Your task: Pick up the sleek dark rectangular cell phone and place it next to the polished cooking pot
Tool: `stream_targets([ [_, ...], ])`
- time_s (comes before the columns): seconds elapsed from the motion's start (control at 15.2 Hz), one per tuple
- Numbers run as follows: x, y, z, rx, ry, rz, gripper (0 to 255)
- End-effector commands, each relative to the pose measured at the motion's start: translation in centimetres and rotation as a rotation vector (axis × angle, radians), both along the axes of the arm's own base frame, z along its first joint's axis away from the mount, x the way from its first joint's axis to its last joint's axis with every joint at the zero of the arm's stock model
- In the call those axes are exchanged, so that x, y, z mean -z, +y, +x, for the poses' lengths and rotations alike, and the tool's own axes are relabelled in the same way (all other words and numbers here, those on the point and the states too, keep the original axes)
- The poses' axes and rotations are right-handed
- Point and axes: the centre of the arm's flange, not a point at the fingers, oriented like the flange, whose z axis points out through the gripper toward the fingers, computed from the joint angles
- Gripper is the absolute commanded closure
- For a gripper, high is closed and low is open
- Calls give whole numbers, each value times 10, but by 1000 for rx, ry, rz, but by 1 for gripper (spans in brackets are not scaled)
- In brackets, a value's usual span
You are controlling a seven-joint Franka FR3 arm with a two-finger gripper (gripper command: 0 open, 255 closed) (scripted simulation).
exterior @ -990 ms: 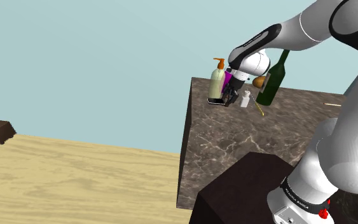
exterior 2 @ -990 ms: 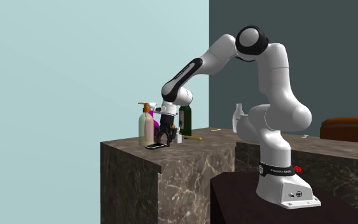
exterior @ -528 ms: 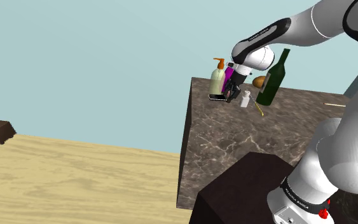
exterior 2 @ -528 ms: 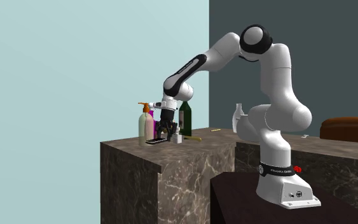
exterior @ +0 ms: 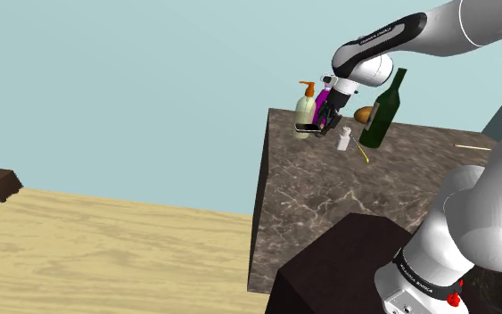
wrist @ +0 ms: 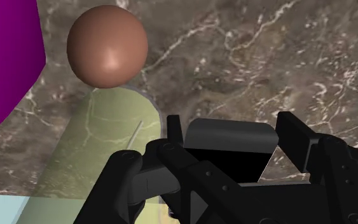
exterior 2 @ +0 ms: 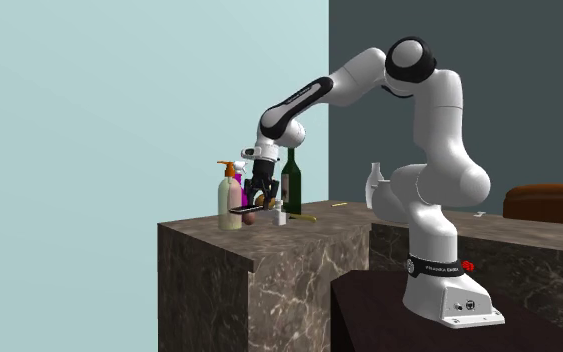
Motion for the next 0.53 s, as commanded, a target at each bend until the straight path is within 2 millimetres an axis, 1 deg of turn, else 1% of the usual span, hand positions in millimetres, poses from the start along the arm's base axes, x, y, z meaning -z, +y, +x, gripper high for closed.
stream_targets([
  [0.0, -11, 0, 0, 0, 0, 0, 255],
  [0.46, -48, 0, 0, 0, 0, 0, 255],
])
